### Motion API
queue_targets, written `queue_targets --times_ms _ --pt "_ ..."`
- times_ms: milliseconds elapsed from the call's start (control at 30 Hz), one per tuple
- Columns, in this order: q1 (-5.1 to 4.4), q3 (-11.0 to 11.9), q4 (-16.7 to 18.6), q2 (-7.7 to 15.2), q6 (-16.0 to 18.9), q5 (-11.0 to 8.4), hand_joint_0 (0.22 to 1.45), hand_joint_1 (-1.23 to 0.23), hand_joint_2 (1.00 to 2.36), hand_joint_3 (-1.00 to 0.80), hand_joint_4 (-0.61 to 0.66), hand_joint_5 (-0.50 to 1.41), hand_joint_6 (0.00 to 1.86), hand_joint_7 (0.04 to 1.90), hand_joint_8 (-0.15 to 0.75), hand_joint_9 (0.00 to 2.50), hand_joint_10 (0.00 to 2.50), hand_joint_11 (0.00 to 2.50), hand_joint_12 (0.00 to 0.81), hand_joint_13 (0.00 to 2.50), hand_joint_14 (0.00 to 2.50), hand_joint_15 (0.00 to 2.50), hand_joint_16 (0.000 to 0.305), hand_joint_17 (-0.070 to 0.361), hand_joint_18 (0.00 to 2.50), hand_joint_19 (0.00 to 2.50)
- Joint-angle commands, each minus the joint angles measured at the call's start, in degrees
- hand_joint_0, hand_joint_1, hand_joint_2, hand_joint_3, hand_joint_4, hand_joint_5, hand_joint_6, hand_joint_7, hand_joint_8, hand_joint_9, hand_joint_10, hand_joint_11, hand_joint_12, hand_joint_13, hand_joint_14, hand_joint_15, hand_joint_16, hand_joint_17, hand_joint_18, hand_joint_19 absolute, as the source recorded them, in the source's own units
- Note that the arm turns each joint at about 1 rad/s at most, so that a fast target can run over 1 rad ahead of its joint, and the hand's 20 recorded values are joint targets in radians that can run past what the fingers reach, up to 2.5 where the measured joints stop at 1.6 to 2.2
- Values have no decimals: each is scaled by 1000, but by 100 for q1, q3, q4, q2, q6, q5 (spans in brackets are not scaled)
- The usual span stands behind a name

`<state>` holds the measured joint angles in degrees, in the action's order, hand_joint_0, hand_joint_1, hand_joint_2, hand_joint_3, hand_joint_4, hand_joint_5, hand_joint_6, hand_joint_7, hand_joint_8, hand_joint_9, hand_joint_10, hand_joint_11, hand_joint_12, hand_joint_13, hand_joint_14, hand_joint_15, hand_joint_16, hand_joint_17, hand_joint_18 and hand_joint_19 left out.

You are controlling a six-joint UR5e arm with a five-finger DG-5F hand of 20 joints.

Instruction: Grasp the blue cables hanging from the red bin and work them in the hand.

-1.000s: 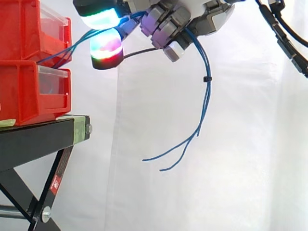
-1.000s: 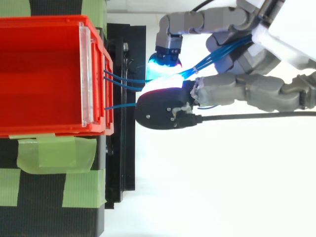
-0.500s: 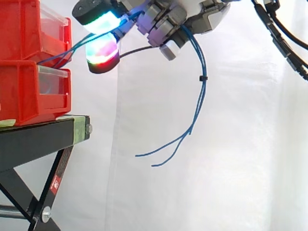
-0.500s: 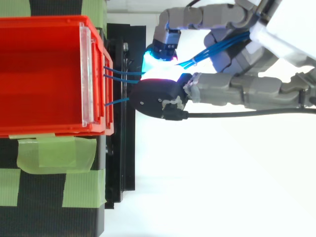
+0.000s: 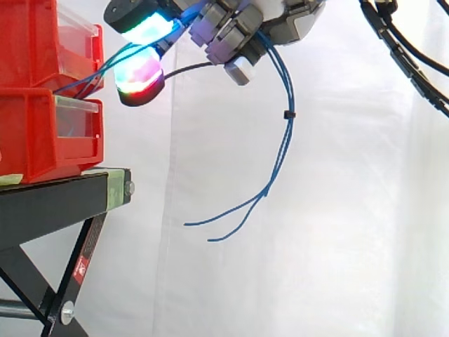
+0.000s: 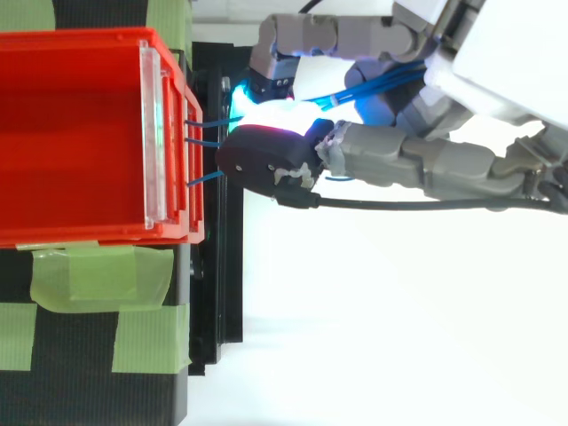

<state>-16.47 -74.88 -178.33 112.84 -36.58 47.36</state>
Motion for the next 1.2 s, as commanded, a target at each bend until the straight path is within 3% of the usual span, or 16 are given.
queue_targets --times_ms 0,133,233,633,733,833,1167 --pt "3 -9 -44 1 -16 19 968 -613 1325 444 302 570 16 1288 519 1736 2500 2500 771 2085 2500 2010 244 183 2500 763" --pt "3 0 -229 1 -7 28 990 -602 1375 508 279 572 14 1328 519 1736 2500 2500 771 2085 2500 2010 244 183 2500 763" --pt "3 0 -457 -7 10 45 955 -602 1424 442 276 570 13 1347 519 1736 2500 2500 771 2085 2500 2010 244 183 2500 763" --pt "38 0 -721 -7 19 72 838 -670 1351 303 355 455 10 1306 519 1736 2500 2500 771 2085 2500 2010 244 183 2500 763" --pt "47 0 -721 -7 19 159 830 -686 1298 265 362 434 7 1296 519 1736 2500 2500 771 2085 2500 2010 244 183 2500 763" --pt "65 0 -721 -7 10 239 900 -723 1002 246 366 414 8 1294 519 1736 2500 2500 771 2085 2500 2010 244 183 2500 763" --pt "179 0 -703 -7 -7 309 821 -656 1022 -372 294 395 8 1335 519 1736 2500 2500 771 2085 2500 2010 244 183 2500 763"
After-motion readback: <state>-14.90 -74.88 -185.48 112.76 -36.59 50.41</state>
